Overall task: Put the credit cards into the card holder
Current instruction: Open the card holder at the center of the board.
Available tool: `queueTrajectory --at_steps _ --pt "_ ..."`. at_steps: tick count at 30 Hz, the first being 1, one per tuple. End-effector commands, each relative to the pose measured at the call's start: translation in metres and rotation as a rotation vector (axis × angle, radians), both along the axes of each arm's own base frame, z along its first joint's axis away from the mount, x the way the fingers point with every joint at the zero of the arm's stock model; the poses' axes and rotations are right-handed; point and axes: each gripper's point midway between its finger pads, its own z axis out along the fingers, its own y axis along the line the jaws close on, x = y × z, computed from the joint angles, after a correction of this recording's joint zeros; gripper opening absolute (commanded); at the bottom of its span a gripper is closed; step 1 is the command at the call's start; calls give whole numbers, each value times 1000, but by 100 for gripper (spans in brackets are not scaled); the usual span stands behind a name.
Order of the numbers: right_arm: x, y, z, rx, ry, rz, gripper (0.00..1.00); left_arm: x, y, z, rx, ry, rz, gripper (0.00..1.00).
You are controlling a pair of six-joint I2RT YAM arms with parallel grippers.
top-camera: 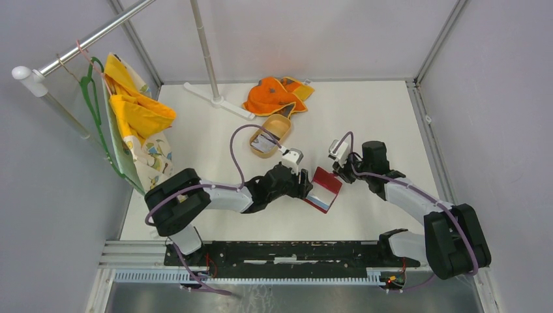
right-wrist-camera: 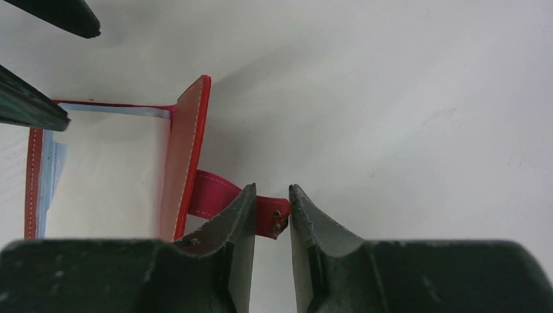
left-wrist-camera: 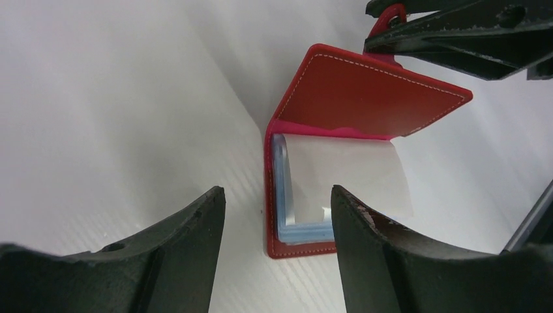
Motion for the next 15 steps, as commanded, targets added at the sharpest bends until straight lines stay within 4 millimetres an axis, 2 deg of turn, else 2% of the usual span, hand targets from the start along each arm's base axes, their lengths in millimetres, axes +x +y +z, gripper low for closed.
queueTrajectory --at_steps 1,5,8,15 --pt "18 -6 13 -32 -47 -41 32 24 -21 17 -28 -57 -57 67" --pt "26 -19 8 -94 -36 -95 39 31 -31 22 -68 -45 -107 67" --pt "32 -25 11 -101 -34 -126 47 26 -44 26 -115 -21 -159 66" --pt "32 -25 22 -39 -37 -129 55 13 -86 33 -282 103 -264 54"
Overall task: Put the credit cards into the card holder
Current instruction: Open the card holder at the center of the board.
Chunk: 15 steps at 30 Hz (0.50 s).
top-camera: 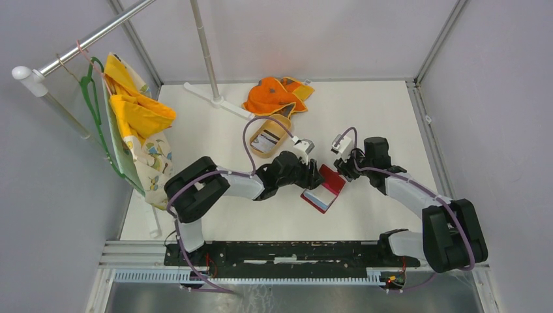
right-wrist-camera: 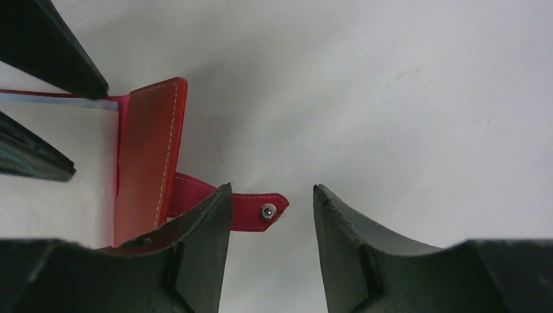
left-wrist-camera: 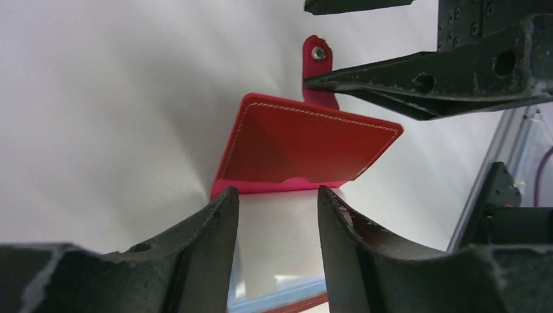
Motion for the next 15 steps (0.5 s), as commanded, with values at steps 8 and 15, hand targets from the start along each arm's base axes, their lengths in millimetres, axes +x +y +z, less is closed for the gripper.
queueTrajectory --at_steps 8,15 --pt "14 -13 58 99 -115 -25 60 8 -59 -18 -102 193 -43 50" --pt "-31 24 76 189 -163 342 62 18 -57 -34 -25 221 5 47"
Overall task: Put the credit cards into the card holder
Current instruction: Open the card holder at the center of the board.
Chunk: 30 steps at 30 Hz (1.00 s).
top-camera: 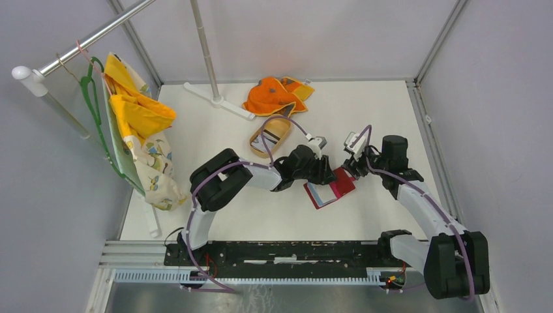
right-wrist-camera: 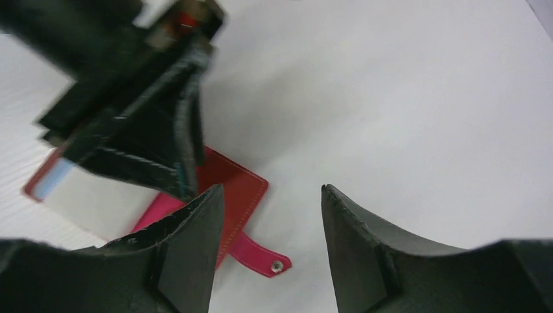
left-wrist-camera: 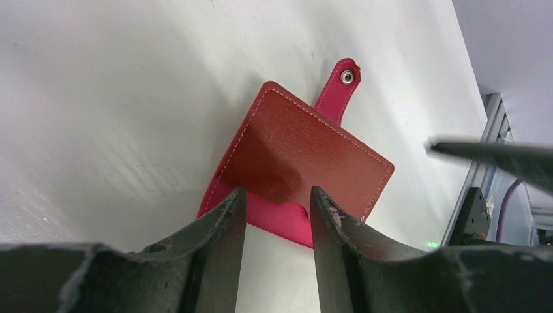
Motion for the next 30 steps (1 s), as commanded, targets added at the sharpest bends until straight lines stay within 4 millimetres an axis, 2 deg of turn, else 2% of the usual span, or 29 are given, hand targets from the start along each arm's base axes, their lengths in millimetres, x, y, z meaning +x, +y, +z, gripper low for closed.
queueTrajectory --at_steps 1,3,6,8,14,18,23,27,30 --pt "-35 42 23 94 -52 354 60 7 0 -2 25 29 44 47" --pt "-39 45 16 101 -21 382 50 12 3 6 18 16 54 47" --pt "-30 36 -1 53 44 332 26 19 8 28 -17 -18 70 48" --pt "-26 30 -17 25 108 292 19 23 11 45 -47 -44 80 48" --pt "-25 18 -63 -67 293 217 15 20 25 101 -140 -133 98 50" --pt "-27 17 -80 -112 357 194 14 4 44 122 -176 -166 105 50" --pt "-27 14 -88 -136 390 174 14 -32 73 111 -203 -110 128 49" --pt "-36 29 -75 -69 376 267 16 -61 79 95 -219 -37 134 45" --pt "-39 34 -69 -43 359 295 18 -72 79 86 -214 -12 145 42"
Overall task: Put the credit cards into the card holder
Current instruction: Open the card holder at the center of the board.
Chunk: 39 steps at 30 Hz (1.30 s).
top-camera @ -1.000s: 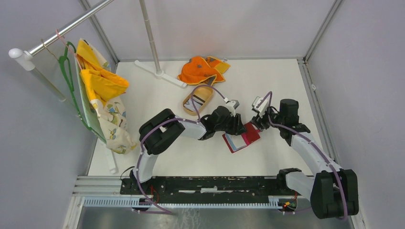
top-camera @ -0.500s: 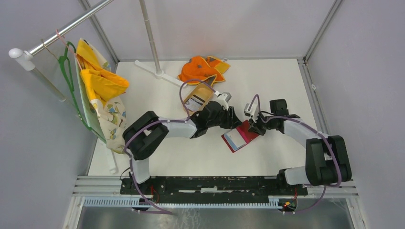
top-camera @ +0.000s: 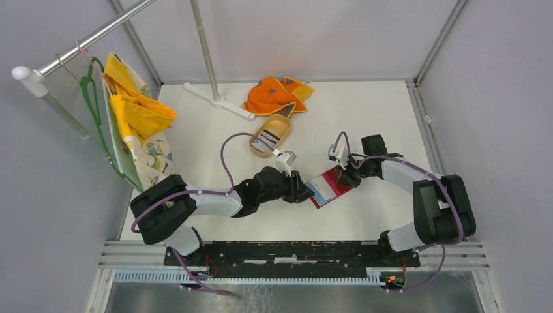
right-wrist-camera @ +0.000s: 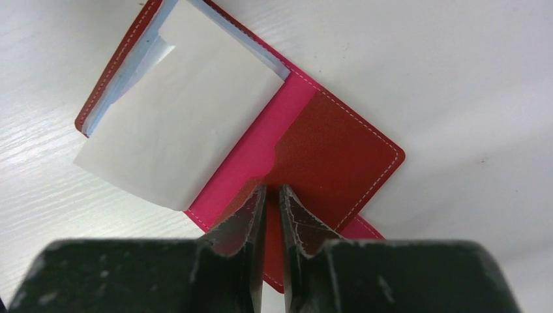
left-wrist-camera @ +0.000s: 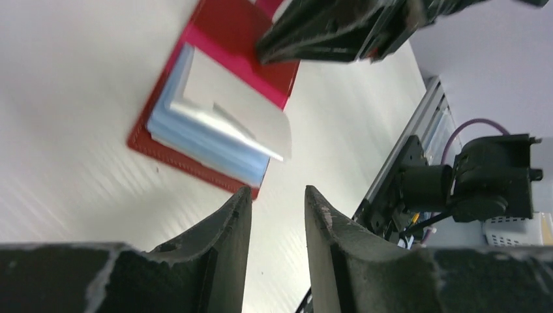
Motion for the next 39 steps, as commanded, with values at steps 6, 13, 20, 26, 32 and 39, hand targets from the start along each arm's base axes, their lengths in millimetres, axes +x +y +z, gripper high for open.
queueTrajectory --at_steps 6,13,20,26,32,39 --pt "8 -1 4 -16 -17 -4 19 -8 -12 3 -63 38 48 32" --pt "8 -1 3 -20 -13 -10 18 -5 -26 -12 -36 58 27 22" --pt "7 0 3 -18 -13 -8 19 0 -36 -30 3 72 19 19" --pt "7 1 4 -15 -14 -6 19 4 -50 -32 5 73 -6 20" --pt "8 2 6 -9 -18 -3 19 9 -62 -31 10 64 -25 23" --pt "8 3 7 -4 -16 -6 20 17 -72 -19 2 28 -40 27"
